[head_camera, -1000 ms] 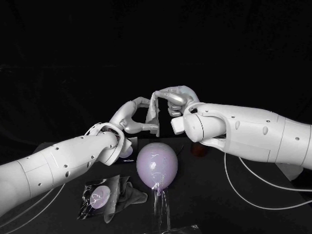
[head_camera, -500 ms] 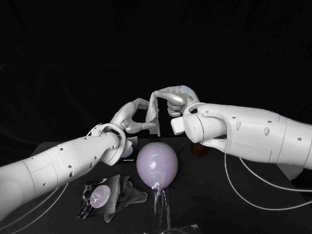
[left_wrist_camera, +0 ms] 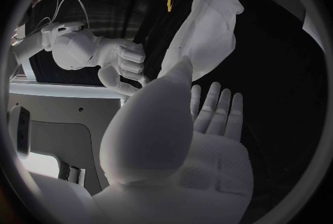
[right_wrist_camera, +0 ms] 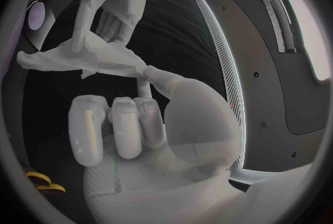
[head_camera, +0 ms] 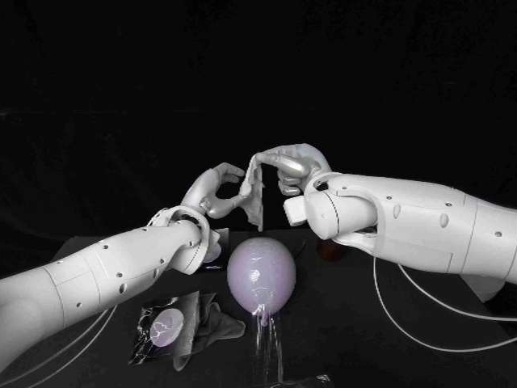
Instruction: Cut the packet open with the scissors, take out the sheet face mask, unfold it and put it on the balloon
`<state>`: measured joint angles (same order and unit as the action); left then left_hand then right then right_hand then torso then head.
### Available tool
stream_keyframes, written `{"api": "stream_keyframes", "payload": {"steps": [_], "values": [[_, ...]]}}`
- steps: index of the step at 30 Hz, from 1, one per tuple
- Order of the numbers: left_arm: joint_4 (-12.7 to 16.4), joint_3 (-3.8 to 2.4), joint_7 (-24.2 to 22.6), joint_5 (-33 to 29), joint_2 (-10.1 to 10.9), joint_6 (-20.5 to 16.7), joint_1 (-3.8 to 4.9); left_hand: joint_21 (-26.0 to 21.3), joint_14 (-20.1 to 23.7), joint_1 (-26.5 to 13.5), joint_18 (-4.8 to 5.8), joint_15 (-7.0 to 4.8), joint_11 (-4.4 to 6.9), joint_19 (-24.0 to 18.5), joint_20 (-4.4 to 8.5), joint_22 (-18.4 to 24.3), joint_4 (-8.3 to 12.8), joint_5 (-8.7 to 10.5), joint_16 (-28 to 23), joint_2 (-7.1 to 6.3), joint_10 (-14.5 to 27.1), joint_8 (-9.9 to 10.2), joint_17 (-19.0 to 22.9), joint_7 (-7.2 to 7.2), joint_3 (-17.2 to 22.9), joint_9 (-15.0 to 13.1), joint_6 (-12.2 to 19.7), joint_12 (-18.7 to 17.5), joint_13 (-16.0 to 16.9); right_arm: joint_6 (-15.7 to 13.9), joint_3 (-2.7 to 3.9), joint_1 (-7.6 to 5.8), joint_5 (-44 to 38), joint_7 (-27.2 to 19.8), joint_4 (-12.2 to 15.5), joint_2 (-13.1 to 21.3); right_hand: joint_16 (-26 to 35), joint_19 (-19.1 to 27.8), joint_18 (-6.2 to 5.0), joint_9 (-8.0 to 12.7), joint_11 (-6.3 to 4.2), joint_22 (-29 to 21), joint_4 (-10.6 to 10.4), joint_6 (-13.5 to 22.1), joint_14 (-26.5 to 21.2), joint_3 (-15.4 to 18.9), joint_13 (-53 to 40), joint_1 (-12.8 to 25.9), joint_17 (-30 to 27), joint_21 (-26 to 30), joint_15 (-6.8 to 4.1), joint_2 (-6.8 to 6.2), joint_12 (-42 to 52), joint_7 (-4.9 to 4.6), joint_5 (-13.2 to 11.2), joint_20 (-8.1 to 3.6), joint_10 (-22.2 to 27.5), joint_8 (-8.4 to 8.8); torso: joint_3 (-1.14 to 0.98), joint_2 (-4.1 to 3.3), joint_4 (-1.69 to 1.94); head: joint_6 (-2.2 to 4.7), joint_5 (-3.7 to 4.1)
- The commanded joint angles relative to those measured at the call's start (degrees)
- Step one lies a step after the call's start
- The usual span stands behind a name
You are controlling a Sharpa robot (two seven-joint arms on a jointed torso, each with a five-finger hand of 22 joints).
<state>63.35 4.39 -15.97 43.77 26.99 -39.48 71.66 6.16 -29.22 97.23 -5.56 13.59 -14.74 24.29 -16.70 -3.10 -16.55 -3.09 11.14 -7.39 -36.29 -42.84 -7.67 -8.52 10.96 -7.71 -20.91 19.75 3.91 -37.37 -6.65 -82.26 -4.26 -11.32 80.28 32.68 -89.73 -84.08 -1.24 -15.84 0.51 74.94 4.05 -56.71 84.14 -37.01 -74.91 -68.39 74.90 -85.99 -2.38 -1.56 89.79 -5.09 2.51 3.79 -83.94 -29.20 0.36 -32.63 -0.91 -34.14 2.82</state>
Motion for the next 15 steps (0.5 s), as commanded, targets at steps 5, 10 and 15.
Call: {"api": "stream_keyframes", "payload": {"steps": [5,10,15], "values": [[0.7,-0.09,-5.5,-5.5,0.5,-3.4,0.03,0.2,-3.4,-2.4,0.12,-0.44,0.14,0.9,-0.04,0.0,0.0,0.27,0.2,1.38,-1.7,0.5,-0.2,-8.7,7.3,0.7,-2.3,0.5,-0.2,0.1,0.05,-0.04,-0.7,-0.8,-0.7,-0.2,-0.3,-3.6,0.2,-6.6,-0.26,13.7,0.1,-0.4,5.9,-0.5,-15.1,0.0,15.1,-0.2,-0.44,0.43,0.2,0.74,0.3,-0.28,-6.1,-1.51,0.01,-0.01,0.01,0.42,-0.05],[0.8,-0.1,-8.1,-7.3,0.6,-3.8,0.03,0.3,-6.3,-3.4,0.19,-0.77,0.35,1.6,0.0,0.0,0.4,0.22,0.5,1.27,-2.9,1.3,-0.4,-8.46,12.2,1.3,-4.0,0.5,-0.2,0.2,0.05,-0.04,-0.7,-0.7,-0.9,-0.2,-0.3,-3.6,0.2,-6.6,-0.26,13.7,0.1,-0.4,5.9,-0.5,-15.1,0.0,15.1,-0.2,-0.44,0.43,0.2,0.74,0.3,-0.28,-6.1,-1.51,0.05,-0.01,0.04,0.42,-0.24],[1.1,-0.11,-10.8,-9.0,0.6,-4.1,-0.04,0.8,-11.7,-5.1,0.23,-1.51,0.84,3.2,-0.03,-0.1,0.3,0.28,1.5,1.28,-5.4,2.7,-1.1,-8.15,19.4,2.3,-7.3,0.0,-0.3,0.3,0.03,-0.04,-0.7,-0.6,-1.2,-0.3,-0.3,-3.6,0.21,-6.6,-0.27,13.7,0.2,-0.4,5.9,-0.6,-15.1,0.1,15.1,-0.2,-0.45,0.42,0.2,0.75,0.3,-0.29,-6.1,-1.55,0.07,-0.02,0.03,0.57,-0.47]]}}
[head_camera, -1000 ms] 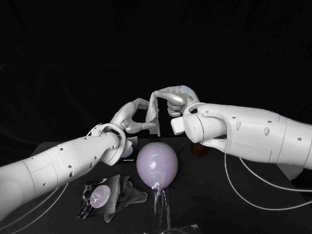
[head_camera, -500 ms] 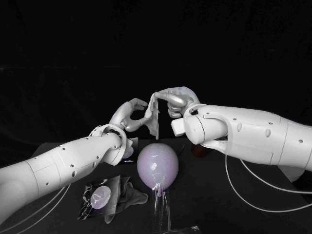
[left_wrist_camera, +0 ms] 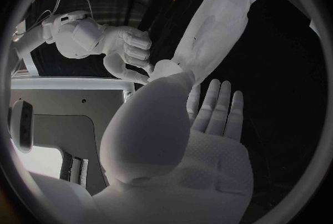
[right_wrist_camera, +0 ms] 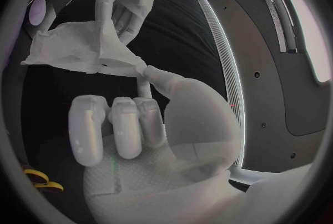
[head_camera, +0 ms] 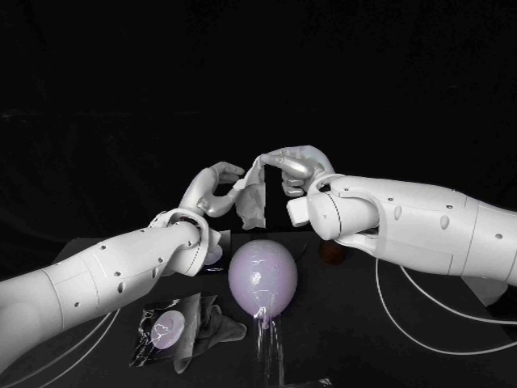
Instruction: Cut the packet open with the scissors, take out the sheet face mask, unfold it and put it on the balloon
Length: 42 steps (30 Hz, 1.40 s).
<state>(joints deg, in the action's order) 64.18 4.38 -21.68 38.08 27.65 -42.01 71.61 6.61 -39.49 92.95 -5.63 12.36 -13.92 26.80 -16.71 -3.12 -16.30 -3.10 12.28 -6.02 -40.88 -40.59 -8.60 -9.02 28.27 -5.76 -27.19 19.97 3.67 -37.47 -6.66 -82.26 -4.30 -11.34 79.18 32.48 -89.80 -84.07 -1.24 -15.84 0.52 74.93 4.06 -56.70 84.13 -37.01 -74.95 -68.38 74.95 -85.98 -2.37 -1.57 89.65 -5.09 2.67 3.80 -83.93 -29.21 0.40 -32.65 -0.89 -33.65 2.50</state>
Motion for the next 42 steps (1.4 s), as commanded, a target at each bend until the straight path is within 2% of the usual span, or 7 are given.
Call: {"api": "stream_keyframes", "payload": {"steps": [1,11,21,25,35,36,42], "values": [[0.4,-0.11,-5.6,-3.7,-0.1,-1.7,-0.02,0.5,-2.3,-1.3,0.35,-0.33,0.2,1.1,-0.01,-0.1,0.1,0.25,0.4,-0.24,-1.3,0.8,-0.2,-7.64,3.6,0.5,-1.7,-0.5,-0.1,0.4,0.03,-0.02,-0.7,-0.5,-0.1,-0.1,-0.2,-3.6,0.21,-6.6,-0.28,13.7,0.2,-0.4,5.9,-0.6,-15.0,0.1,15.0,-0.3,-0.46,0.43,0.4,0.75,0.2,-0.29,-6.1,-1.54,0.02,0.0,-0.01,0.09,-0.21],[0.4,-0.16,-7.0,-4.8,-0.3,-1.5,-0.1,0.9,-5.4,-4.1,0.31,-1.01,0.96,3.3,0.08,-0.2,4.6,0.33,-0.9,-2.65,-5.7,2.7,0.3,-6.7,14.2,1.2,-7.5,-4.5,-0.1,0.8,-0.01,0.11,-0.8,-0.3,0.3,0.2,-0.2,-3.6,0.21,-6.6,-0.28,13.7,0.2,-0.4,5.9,-0.6,-15.0,0.1,15.0,-0.3,-0.46,0.43,0.4,0.75,0.2,-0.29,-6.1,-1.54,-0.08,0.01,-0.06,0.18,-0.43],[0.0,-0.17,-8.7,-4.5,-0.7,-1.1,-0.12,0.2,-7.3,-8.5,0.11,-1.44,1.38,2.5,0.06,0.1,6.7,0.37,-0.8,-9.88,-7.0,3.7,0.1,-6.01,6.7,1.4,-8.4,-6.1,0.0,1.1,-0.03,0.14,-1.1,0.0,0.4,0.1,-0.2,-3.6,0.21,-6.6,-0.28,13.7,0.2,-0.4,5.9,-0.6,-15.0,0.1,15.0,-0.3,-0.46,0.43,0.4,0.75,0.2,-0.29,-6.1,-1.54,-0.04,0.01,-0.04,0.26,-0.35],[0.0,-0.19,-9.8,-5.2,-0.9,-1.2,-0.14,-0.3,-7.9,-10.3,0.28,-1.67,1.7,1.6,0.04,0.2,6.3,0.38,-0.8,-10.24,-7.6,4.0,0.0,-5.39,3.6,1.4,-8.6,-6.4,0.0,1.3,-0.06,0.18,-1.3,0.3,0.6,0.2,-0.2,-3.6,0.21,-6.6,-0.28,13.7,0.2,-0.4,5.9,-0.6,-15.0,0.1,15.0,-0.3,-0.46,0.43,0.4,0.75,0.2,-0.29,-6.1,-1.54,-0.01,0.01,-0.03,0.31,-0.48],[0.2,-0.38,-12.6,-8.9,-1.1,0.0,-0.31,-0.3,-9.7,-12.3,-0.1,-2.29,2.4,3.0,0.09,0.0,3.3,0.3,-0.7,-5.78,-9.9,4.8,-0.2,-4.74,0.1,1.4,-10.6,-6.8,0.1,1.5,-0.13,0.3,-1.6,0.6,1.2,0.9,-0.2,-3.5,0.19,-6.7,-0.3,13.7,0.3,-0.4,5.9,-0.8,-15.0,0.2,15.0,-0.2,-0.49,0.4,0.4,0.76,0.2,-0.32,-6.1,-1.64,-0.04,-0.02,-0.05,0.39,-0.71],[0.2,-0.44,-13.0,-9.8,-1.1,0.6,-0.37,-0.1,-10.4,-11.5,-0.33,-2.59,2.78,3.8,0.11,-0.1,2.7,0.34,-0.5,-2.52,-10.6,4.7,-0.3,-4.21,1.4,1.3,-12.0,-6.9,0.1,1.5,-0.13,0.31,-1.7,0.6,1.3,1.1,-0.2,-3.5,0.19,-6.7,-0.3,13.7,0.3,-0.4,5.9,-0.8,-15.0,0.2,15.0,-0.2,-0.49,0.4,0.4,0.76,0.2,-0.32,-6.1,-1.64,-0.05,0.01,-0.07,0.39,-0.74],[0.7,-0.68,-14.2,-14.2,-0.9,3.9,-0.58,2.3,-12.7,-8.6,-2.06,-3.45,3.48,12.3,0.27,-1.1,3.2,0.34,0.2,1.77,-12.4,4.8,-0.7,-3.58,4.6,0.9,-14.9,-7.3,0.0,1.7,-0.14,0.32,-1.9,0.7,2.0,1.9,-0.2,-3.5,0.19,-6.7,-0.3,13.7,0.3,-0.4,5.9,-0.8,-15.0,0.2,15.0,-0.2,-0.49,0.4,0.4,0.76,0.2,-0.32,-6.1,-1.64,-0.05,0.04,-0.02,0.33,-0.81]]}}
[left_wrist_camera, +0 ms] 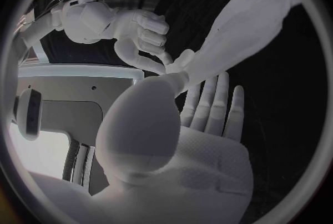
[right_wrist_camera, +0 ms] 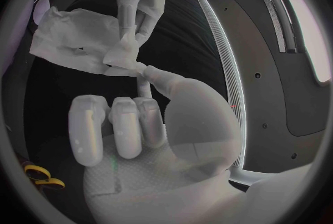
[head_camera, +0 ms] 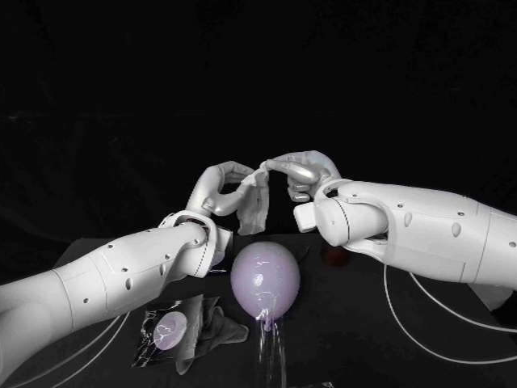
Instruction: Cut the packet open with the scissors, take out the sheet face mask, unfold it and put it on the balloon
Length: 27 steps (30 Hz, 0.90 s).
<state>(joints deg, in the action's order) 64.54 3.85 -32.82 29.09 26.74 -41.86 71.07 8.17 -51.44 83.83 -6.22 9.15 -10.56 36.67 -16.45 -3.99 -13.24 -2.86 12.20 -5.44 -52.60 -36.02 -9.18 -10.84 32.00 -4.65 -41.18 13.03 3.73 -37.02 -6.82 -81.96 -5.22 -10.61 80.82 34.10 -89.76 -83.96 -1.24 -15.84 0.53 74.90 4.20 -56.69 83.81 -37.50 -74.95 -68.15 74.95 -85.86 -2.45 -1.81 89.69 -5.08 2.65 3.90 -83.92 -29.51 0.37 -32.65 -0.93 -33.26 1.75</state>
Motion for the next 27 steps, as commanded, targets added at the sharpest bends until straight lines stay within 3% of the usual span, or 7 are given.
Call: {"api": "stream_keyframes", "payload": {"steps": [1,6,9,12,17,21,27], "values": [[0.4,-0.18,-3.2,-6.2,0.0,4.8,-0.06,1.0,-1.1,1.0,-1.8,-0.33,0.23,3.3,-0.03,-0.3,0.3,0.07,0.3,1.93,-1.1,0.2,-0.2,-1.64,1.6,-0.3,-1.6,-0.6,-0.1,1.2,0.01,0.02,-1.0,0.0,0.4,0.4,-0.2,-3.7,0.19,-6.7,-0.31,13.7,0.2,-0.4,6.2,-0.3,-15.1,0.0,15.0,-0.3,-0.4,0.64,0.3,0.75,0.2,-0.43,-6.1,-1.34,-0.02,0.03,0.0,-0.03,-0.13],[0.4,-0.26,-3.1,-11.6,0.2,11.2,-0.13,1.5,-2.6,1.5,-2.68,-0.82,0.66,5.7,-0.1,-0.3,0.3,0.05,0.7,3.55,-3.2,-0.4,-0.5,-1.39,3.6,-0.9,-4.1,-0.9,-0.1,1.3,0.0,0.03,-1.0,0.1,0.4,1.0,-0.2,-3.7,0.19,-6.8,-0.32,13.7,0.2,-0.4,6.2,-0.4,-15.1,0.0,15.0,-0.3,-0.41,0.63,0.3,0.76,0.2,-0.44,-6.1,-1.38,-0.01,0.03,-0.02,-0.09,-0.18],[0.4,-0.28,-2.7,-16.2,0.3,17.9,-0.14,1.7,-2.8,1.2,-3.11,-0.85,0.64,6.4,-0.1,-0.3,0.0,0.03,0.6,4.08,-3.6,-0.2,-0.5,-1.5,4.6,-1.1,-4.5,-1.5,-0.1,1.3,-0.01,0.03,-1.2,0.5,0.0,1.3,-0.2,-3.7,0.19,-6.8,-0.32,13.7,0.2,-0.4,6.2,-0.4,-15.1,0.0,15.0,-0.3,-0.42,0.63,0.3,0.76,0.2,-0.44,-6.1,-1.38,0.0,-0.01,-0.01,-0.11,-0.17],[0.4,-0.29,-1.9,-19.6,0.5,25.4,-0.15,1.2,-2.2,0.6,-3.26,-0.52,0.3,6.4,-0.2,0.0,0.3,0.03,-0.2,4.18,-3.3,0.4,-0.4,-1.9,6.6,-1.5,-4.4,-2.9,-0.1,1.5,-0.02,0.03,-1.3,1.3,-0.6,1.4,-0.2,-3.6,0.17,-6.8,-0.33,13.7,0.3,-0.4,6.2,-0.5,-15.1,0.0,15.0,-0.2,-0.42,0.62,0.3,0.76,0.2,-0.44,-6.1,-1.4,-0.01,0.0,-0.02,-0.09,-0.19],[0.5,-0.29,-0.4,-23.7,0.4,33.3,-0.15,1.3,-1.4,-1.1,-3.78,-0.06,-0.17,7.6,-0.2,0.0,0.3,0.07,-1.4,4.33,-2.9,0.0,-0.2,-2.31,8.0,-2.6,-3.8,-4.6,-0.1,2.3,-0.03,0.02,-2.1,3.0,-1.3,1.5,-0.2,-3.1,-0.05,-6.9,-0.31,13.4,0.3,-0.3,6.2,-0.7,-15.1,0.3,15.0,0.6,-0.42,0.6,0.3,0.72,0.3,-0.46,-6.1,-1.4,0.02,0.01,0.05,-0.14,-0.12],[0.3,-0.3,0.9,-27.6,0.4,36.4,-0.15,1.6,-1.5,-2.4,-4.14,0.0,-0.26,8.8,-0.14,0.0,-0.3,0.06,-1.7,4.43,-3.0,-0.9,-0.1,-2.39,8.0,-3.5,-3.5,-5.2,-0.1,3.7,-0.09,0.01,-2.5,4.4,-1.6,1.7,-0.2,-2.8,-0.2,-6.9,-0.22,13.1,0.2,0.0,6.2,-0.9,-15.1,0.9,15.0,1.1,-0.37,0.57,0.3,0.61,0.3,-0.45,-6.1,-1.25,0.02,0.03,0.0,-0.09,0.01],[-0.1,-0.3,2.2,-31.6,0.6,37.8,-0.15,1.7,-1.8,-3.7,-4.25,-0.08,-0.17,9.8,-0.07,0.0,-1.0,0.07,-2.1,4.64,-3.4,-2.2,-0.1,-2.28,8.0,-4.6,-2.8,-5.8,0.0,6.9,-0.21,-0.02,-3.4,6.2,-1.0,2.6,-0.2,-2.1,-0.48,-7.0,-0.12,12.7,-0.5,0.4,6.2,-0.8,-15.1,2.5,15.0,2.2,-0.25,0.3,0.3,0.52,0.4,-0.34,-6.1,-0.93,-0.01,0.03,-0.01,-0.16,0.15]]}}
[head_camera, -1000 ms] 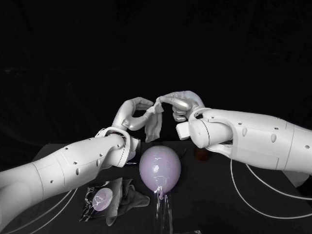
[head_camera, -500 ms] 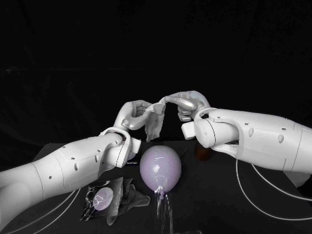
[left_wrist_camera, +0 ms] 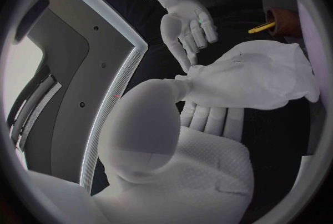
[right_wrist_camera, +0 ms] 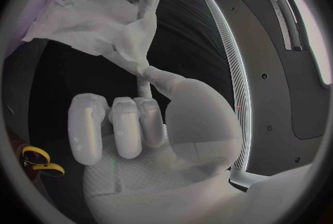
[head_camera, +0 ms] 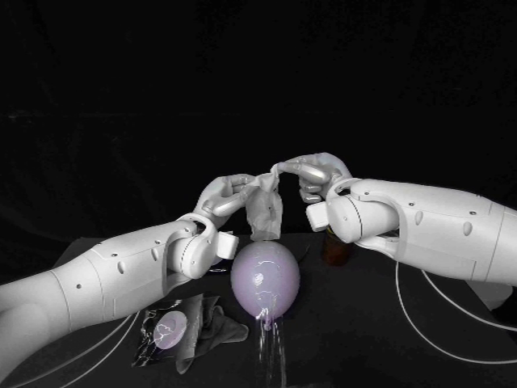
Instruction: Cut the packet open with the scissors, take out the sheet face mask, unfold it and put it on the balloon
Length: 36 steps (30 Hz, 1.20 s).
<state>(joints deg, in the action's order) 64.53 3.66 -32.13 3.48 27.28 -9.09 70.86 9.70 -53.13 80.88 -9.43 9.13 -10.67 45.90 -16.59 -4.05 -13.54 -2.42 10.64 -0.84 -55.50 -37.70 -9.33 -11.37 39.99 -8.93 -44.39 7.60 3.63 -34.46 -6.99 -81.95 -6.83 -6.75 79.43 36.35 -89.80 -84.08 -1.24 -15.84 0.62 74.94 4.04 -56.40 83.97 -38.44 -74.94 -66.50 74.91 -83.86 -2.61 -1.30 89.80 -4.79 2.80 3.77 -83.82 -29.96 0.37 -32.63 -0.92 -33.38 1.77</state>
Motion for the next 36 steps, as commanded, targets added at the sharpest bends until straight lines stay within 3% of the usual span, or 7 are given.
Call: {"api": "stream_keyframes", "payload": {"steps": [1,8,15,20,21,26,36], "values": [[-0.1,-0.1,1.8,-6.5,0.1,5.2,0.05,0.2,-0.1,-1.2,-1.08,-0.05,-0.1,0.9,0.1,0.1,-1.2,-0.38,-0.6,0.33,-0.5,-0.7,0.1,-1.81,0.0,-0.5,0.6,-0.5,0.1,4.9,-0.08,-0.03,-2.0,2.6,0.6,0.6,-0.2,-2.0,-0.49,-7.0,-0.22,12.7,-0.4,0.1,6.0,0.2,-15.1,1.1,15.1,0.3,-0.09,-0.28,0.2,0.24,0.3,-0.2,-6.2,-0.46,-0.01,0.01,-0.01,-0.03,0.12],[-0.1,-0.1,3.2,-8.0,0.4,6.3,0.06,0.1,-0.5,-5.2,-1.13,0.23,-0.71,2.2,0.21,0.2,-3.1,-0.34,-1.1,0.68,0.7,-1.1,0.2,-2.68,-1.1,-1.5,2.3,-1.9,0.0,6.1,-0.28,-0.03,-2.1,2.7,1.3,1.7,-0.2,-1.7,-0.58,-6.8,-0.1,12.5,-1.8,0.8,6.0,2.0,-15.1,3.5,15.1,0.7,0.02,-1.45,0.2,0.12,0.3,-0.09,-6.2,0.46,-0.03,-0.01,0.03,0.01,0.39],[0.0,-0.09,4.0,-8.3,0.5,7.1,0.06,-0.6,-1.5,-6.3,-1.06,0.29,-1.12,2.4,0.18,0.3,-2.6,-0.33,-1.1,-0.2,2.0,2.4,0.1,-3.12,-2.4,-0.2,8.7,-3.1,0.0,6.4,-0.34,-0.03,-1.4,1.1,1.9,2.3,-0.2,-1.5,-0.66,-5.5,1.11,12.4,-5.2,3.0,6.0,6.3,-15.1,7.3,15.1,1.2,0.94,-3.19,0.2,-1.35,0.2,0.53,-6.2,4.03,-0.04,-0.01,-0.03,-0.01,0.49],[0.2,-0.09,4.2,-8.1,0.6,7.8,0.07,-1.2,-1.5,-5.5,-1.01,0.33,-1.15,2.1,0.12,0.3,-2.1,-0.36,-1.5,-0.42,2.2,3.8,0.2,-1.43,-2.5,0.4,10.9,-3.6,0.0,6.5,-0.39,-0.04,-1.1,0.7,1.3,2.1,-0.2,-0.9,-0.88,-4.6,2.06,12.0,-6.3,4.5,6.0,8.1,-15.1,7.5,15.1,2.1,1.74,-3.59,0.2,-2.42,0.1,1.21,-6.2,6.48,-0.05,0.01,-0.05,-0.09,0.34],[0.2,-0.09,4.2,-8.1,0.5,7.9,0.07,-1.4,-1.3,-5.0,-1.01,0.5,-1.45,2.1,0.12,0.3,-1.7,-0.36,-1.6,-0.61,2.2,4.4,0.3,0.15,-2.6,0.7,11.5,-3.7,0.0,6.5,-0.41,-0.04,-1.0,0.6,1.0,1.9,-0.2,-0.9,-0.89,-4.6,2.12,12.0,-6.4,4.6,6.0,8.2,-15.1,7.5,15.1,2.2,1.81,-3.59,0.2,-2.48,0.1,1.26,-6.2,6.64,-0.04,0.0,-0.03,-0.09,0.36],[0.3,-0.09,4.3,-8.0,0.5,8.2,0.07,-1.6,-1.2,-3.9,-1.06,0.48,-1.21,2.5,0.16,0.3,-0.9,-0.38,-2.0,-0.21,2.6,5.8,0.4,3.41,-2.4,1.2,11.3,-4.0,0.0,6.6,-0.44,-0.05,-0.6,0.6,-0.3,1.0,-0.2,-0.8,-0.93,-4.5,2.21,12.0,-6.6,4.4,6.0,8.5,-15.1,7.4,15.1,2.3,1.92,-3.43,0.2,-2.55,0.1,1.4,-6.2,6.91,-0.02,-0.07,-0.01,-0.07,0.4],[0.3,-0.1,4.3,-8.5,0.4,7.5,0.07,-2.4,-5.9,-4.1,-0.99,-0.74,-0.61,2.5,0.13,0.3,-2.0,-0.39,0.3,1.94,4.4,6.5,-0.8,3.56,-3.2,1.2,7.7,-4.0,0.0,7.0,-0.46,-0.13,-0.4,1.3,-2.9,0.1,-0.2,-0.9,-0.94,-4.4,2.15,12.0,-6.7,3.5,6.0,9.2,-15.1,6.0,15.1,2.2,1.99,-2.89,0.2,-2.4,0.2,1.71,-6.2,7.67,0.02,-0.03,0.02,-0.24,0.62]]}}
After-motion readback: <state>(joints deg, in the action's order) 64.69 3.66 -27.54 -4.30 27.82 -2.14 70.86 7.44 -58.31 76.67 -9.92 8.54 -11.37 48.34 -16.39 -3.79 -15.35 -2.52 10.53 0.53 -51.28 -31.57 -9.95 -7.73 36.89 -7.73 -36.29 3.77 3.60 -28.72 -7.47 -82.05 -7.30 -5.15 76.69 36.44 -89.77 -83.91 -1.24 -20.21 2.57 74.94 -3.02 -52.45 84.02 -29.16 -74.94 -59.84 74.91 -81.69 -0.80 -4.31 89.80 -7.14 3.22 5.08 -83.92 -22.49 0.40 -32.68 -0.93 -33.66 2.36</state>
